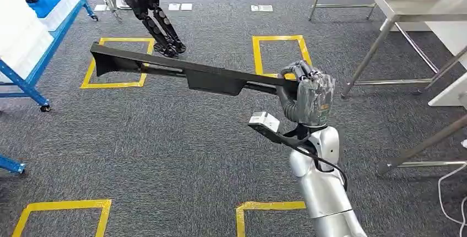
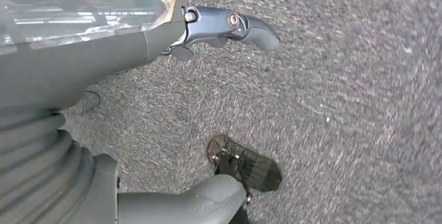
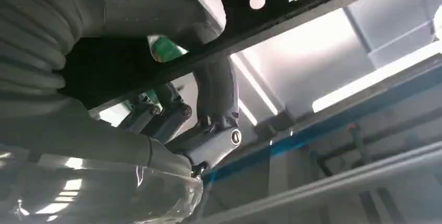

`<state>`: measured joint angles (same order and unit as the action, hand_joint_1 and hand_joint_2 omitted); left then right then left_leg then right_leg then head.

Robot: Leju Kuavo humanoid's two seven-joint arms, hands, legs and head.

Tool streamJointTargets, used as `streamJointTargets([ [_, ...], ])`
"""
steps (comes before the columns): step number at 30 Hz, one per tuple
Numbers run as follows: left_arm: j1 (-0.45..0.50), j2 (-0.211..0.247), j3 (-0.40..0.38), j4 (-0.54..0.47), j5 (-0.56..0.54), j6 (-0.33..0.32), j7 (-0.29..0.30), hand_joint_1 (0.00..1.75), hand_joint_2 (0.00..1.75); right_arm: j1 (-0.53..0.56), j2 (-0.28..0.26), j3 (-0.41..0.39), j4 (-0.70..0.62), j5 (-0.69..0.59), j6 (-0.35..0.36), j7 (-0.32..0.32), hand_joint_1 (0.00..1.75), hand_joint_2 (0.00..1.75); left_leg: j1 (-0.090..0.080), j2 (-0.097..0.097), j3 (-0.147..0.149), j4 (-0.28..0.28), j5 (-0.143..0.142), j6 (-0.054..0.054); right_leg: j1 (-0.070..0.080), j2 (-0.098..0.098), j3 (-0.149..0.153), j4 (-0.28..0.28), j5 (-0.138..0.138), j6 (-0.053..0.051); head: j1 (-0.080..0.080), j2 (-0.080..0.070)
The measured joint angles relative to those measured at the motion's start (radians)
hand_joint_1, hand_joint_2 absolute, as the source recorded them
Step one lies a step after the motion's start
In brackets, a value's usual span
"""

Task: Take the parts from the cabinet and place them on the table.

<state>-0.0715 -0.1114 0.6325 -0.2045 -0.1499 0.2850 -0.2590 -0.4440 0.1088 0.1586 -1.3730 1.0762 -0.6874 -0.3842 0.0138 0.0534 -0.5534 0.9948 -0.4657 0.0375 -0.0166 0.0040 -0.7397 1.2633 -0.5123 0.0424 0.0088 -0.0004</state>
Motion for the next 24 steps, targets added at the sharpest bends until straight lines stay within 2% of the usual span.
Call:
streamJointTargets([
  [1, 0.0, 0.0, 0.001, 0.0, 0.0, 0.0, -0.002, 0.0, 1.75, -0.007, 0.008, -0.019, -0.007, 0.008, 0.0, -0.009, 1.75, 1.75, 0.0, 0.011, 0.002, 0.0, -0.002, -0.002, -0.001, -0.012, 0.049, -0.088, 0.031, 0.008, 0.0, 0.0],
  [2, 0.0, -0.001, 0.001, 0.0, -0.001, -0.001, -0.003, 0.0, 1.75, -0.017, 0.017, -0.03, -0.014, 0.018, 0.0, -0.013, 1.75, 1.75, 0.0, 0.021, 0.004, 0.0, -0.003, -0.005, 0.0, -0.038, 0.103, -0.182, 0.06, 0.013, 0.0, 0.0],
  [3, 0.0, -0.001, 0.002, 0.0, -0.002, -0.002, -0.005, 0.0, 1.75, -0.027, 0.025, -0.037, -0.019, 0.026, 0.0, -0.013, 1.75, 1.75, -0.005, 0.033, 0.007, 0.001, -0.007, -0.011, 0.002, -0.09, 0.138, -0.256, 0.065, 0.004, 0.001, 0.0],
  [4, 0.0, 0.0, 0.004, 0.0, -0.002, -0.002, -0.006, 0.0, 1.75, -0.034, 0.035, -0.039, -0.023, 0.031, 0.0, -0.013, 1.75, 1.75, -0.01, 0.041, 0.004, 0.002, -0.011, -0.018, 0.015, -0.08, 0.151, -0.257, 0.073, -0.005, -0.002, 0.0],
  [5, 0.0, 0.0, 0.007, 0.0, -0.002, -0.002, -0.008, 0.0, 1.75, -0.037, 0.042, -0.043, -0.027, 0.033, -0.002, -0.013, 1.75, 1.75, -0.011, 0.05, 0.009, 0.003, -0.011, -0.022, 0.011, -0.063, 0.141, -0.257, 0.075, -0.013, -0.004, 0.0],
  [6, -0.003, 0.0, 0.008, 0.0, -0.003, -0.002, -0.008, 0.0, 1.75, -0.038, 0.047, -0.051, -0.028, 0.035, -0.003, -0.013, 1.75, 1.75, -0.006, 0.059, 0.013, 0.001, -0.01, -0.027, 0.017, -0.055, 0.14, -0.255, 0.075, -0.017, -0.003, 0.0],
  [7, -0.005, -0.002, 0.008, 0.0, -0.003, -0.003, -0.008, 0.0, 1.75, -0.039, 0.048, -0.058, -0.029, 0.038, -0.004, -0.013, 1.75, 1.75, -0.002, 0.07, 0.017, -0.004, -0.007, -0.037, 0.031, -0.044, 0.136, -0.255, 0.075, -0.024, -0.004, 0.0],
  [8, -0.006, -0.002, 0.008, 0.0, -0.003, -0.003, -0.008, 0.0, 1.75, -0.04, 0.049, -0.063, -0.034, 0.045, -0.004, -0.012, 1.75, 1.75, -0.002, 0.08, 0.011, -0.004, -0.014, -0.047, 0.012, -0.035, 0.153, -0.275, 0.086, -0.044, 0.0, 0.0],
  [9, -0.006, 0.001, 0.008, -0.001, -0.003, -0.004, -0.01, 0.0, 1.75, -0.042, 0.052, -0.066, -0.037, 0.053, -0.006, -0.012, 1.75, 1.75, 0.005, 0.03, 0.008, 0.016, -0.034, -0.05, 0.008, -0.022, 0.156, -0.284, 0.089, -0.049, -0.005, 0.0],
  [10, -0.006, 0.0, 0.01, 0.0, -0.003, -0.009, -0.011, 0.0, 1.75, -0.05, 0.058, -0.068, -0.037, 0.056, -0.008, -0.012, 1.75, 1.75, 0.006, -0.016, -0.015, 0.074, -0.071, -0.05, 0.005, -0.013, 0.155, -0.287, 0.094, -0.06, -0.008, 0.0],
  [11, -0.006, 0.0, 0.011, 0.0, -0.004, -0.011, -0.011, 0.0, 1.75, -0.055, 0.065, -0.068, -0.037, 0.059, -0.008, -0.011, 1.75, 1.75, 0.007, -0.037, -0.049, 0.149, -0.109, -0.052, 0.006, -0.001, 0.153, -0.286, 0.097, -0.064, -0.01, 0.0],
  [12, -0.004, 0.0, 0.015, 0.0, -0.004, -0.011, -0.012, 0.0, 1.75, -0.058, 0.072, -0.068, -0.036, 0.062, -0.008, -0.012, 1.75, 1.75, 0.007, -0.049, -0.089, 0.232, -0.145, -0.056, 0.01, 0.013, 0.152, -0.286, 0.096, -0.064, -0.01, 0.0],
  [13, -0.003, 0.001, 0.018, 0.0, -0.004, -0.012, -0.013, 0.0, 1.75, -0.06, 0.074, -0.069, -0.035, 0.066, -0.009, -0.012, 1.75, 1.75, 0.007, -0.053, -0.119, 0.292, -0.161, -0.058, 0.014, 0.027, 0.152, -0.286, 0.097, -0.064, -0.01, 0.0],
  [14, -0.002, 0.002, 0.019, 0.0, -0.004, -0.012, -0.014, 0.0, 1.75, -0.061, 0.074, -0.069, -0.034, 0.073, -0.009, -0.013, 1.75, 1.75, 0.007, -0.054, -0.129, 0.303, -0.151, -0.057, 0.018, 0.041, 0.152, -0.284, 0.097, -0.064, -0.01, 0.0],
  [15, -0.001, 0.002, 0.021, 0.0, -0.006, -0.014, -0.015, 0.0, 1.75, -0.062, 0.074, -0.073, -0.033, 0.087, -0.009, -0.017, 1.75, 1.75, 0.007, -0.055, -0.119, 0.273, -0.123, -0.053, 0.02, 0.053, 0.153, -0.283, 0.097, -0.064, -0.01, 0.0],
  [16, -0.001, 0.002, 0.022, 0.0, -0.008, -0.014, -0.016, 0.0, 1.75, -0.064, 0.077, -0.078, -0.033, 0.101, -0.009, -0.024, 1.75, 1.75, 0.006, -0.058, -0.092, 0.211, -0.08, -0.048, 0.021, 0.066, 0.154, -0.282, 0.097, -0.064, -0.01, 0.0],
  [17, -0.002, 0.002, 0.022, 0.0, -0.009, -0.016, -0.017, 0.0, 1.75, -0.066, 0.081, -0.08, -0.033, 0.109, -0.009, -0.03, 1.75, 1.75, 0.005, -0.072, -0.055, 0.128, -0.031, -0.04, 0.024, 0.08, 0.156, -0.281, 0.097, -0.064, -0.01, 0.0],
  [18, -0.002, 0.004, 0.023, 0.0, -0.011, -0.019, -0.018, 0.0, 1.75, -0.069, 0.086, -0.082, -0.033, 0.114, -0.009, -0.031, 1.75, 1.75, 0.005, -0.107, -0.018, 0.046, 0.009, -0.028, 0.023, 0.092, 0.157, -0.281, 0.097, -0.064, -0.01, 0.0],
  [19, -0.001, 0.009, 0.023, 0.0, -0.014, -0.021, -0.018, 0.0, 1.75, -0.072, 0.09, -0.084, -0.033, 0.118, -0.009, -0.032, 1.75, 1.75, 0.007, -0.155, -0.009, 0.027, 0.004, -0.014, 0.029, 0.1, 0.15, -0.278, 0.099, -0.059, -0.005, 0.0],
  [20, -0.001, 0.008, 0.023, 0.0, -0.018, -0.021, -0.019, 0.0, 1.75, -0.073, 0.093, -0.084, -0.032, 0.123, -0.01, -0.033, 1.75, 1.75, 0.002, -0.145, -0.007, 0.019, 0.006, -0.011, 0.017, 0.111, 0.145, -0.278, 0.101, -0.056, -0.007, 0.0],
  [21, -0.001, 0.01, 0.023, 0.0, -0.018, -0.022, -0.019, 0.0, 1.75, -0.072, 0.094, -0.087, -0.032, 0.124, -0.01, -0.033, 1.75, 1.75, -0.004, -0.132, -0.006, 0.018, 0.004, -0.004, 0.015, 0.122, 0.142, -0.279, 0.104, -0.051, -0.016, 0.0],
  [22, -0.002, 0.011, 0.023, -0.001, -0.018, -0.022, -0.019, 0.0, 1.75, -0.072, 0.094, -0.089, -0.032, 0.125, -0.01, -0.033, 1.75, 1.75, -0.005, -0.12, -0.002, 0.011, 0.003, 0.0, 0.011, 0.132, 0.14, -0.283, 0.108, -0.044, -0.017, 0.0],
  [23, -0.006, 0.011, 0.023, -0.001, -0.019, -0.022, -0.02, 0.0, 1.75, -0.074, 0.094, -0.093, -0.034, 0.126, -0.01, -0.033, 1.75, 1.75, -0.005, -0.098, 0.028, -0.029, 0.003, 0.005, 0.024, 0.148, 0.14, -0.293, 0.115, -0.034, -0.016, 0.0],
  [24, -0.006, 0.01, 0.023, -0.001, -0.019, -0.022, -0.02, 0.0, 1.75, -0.073, 0.093, -0.095, -0.037, 0.127, -0.01, -0.033, 1.75, 1.75, 0.012, -0.078, 0.038, -0.055, 0.012, 0.004, 0.027, 0.125, 0.132, -0.285, 0.108, -0.038, -0.015, 0.0],
])
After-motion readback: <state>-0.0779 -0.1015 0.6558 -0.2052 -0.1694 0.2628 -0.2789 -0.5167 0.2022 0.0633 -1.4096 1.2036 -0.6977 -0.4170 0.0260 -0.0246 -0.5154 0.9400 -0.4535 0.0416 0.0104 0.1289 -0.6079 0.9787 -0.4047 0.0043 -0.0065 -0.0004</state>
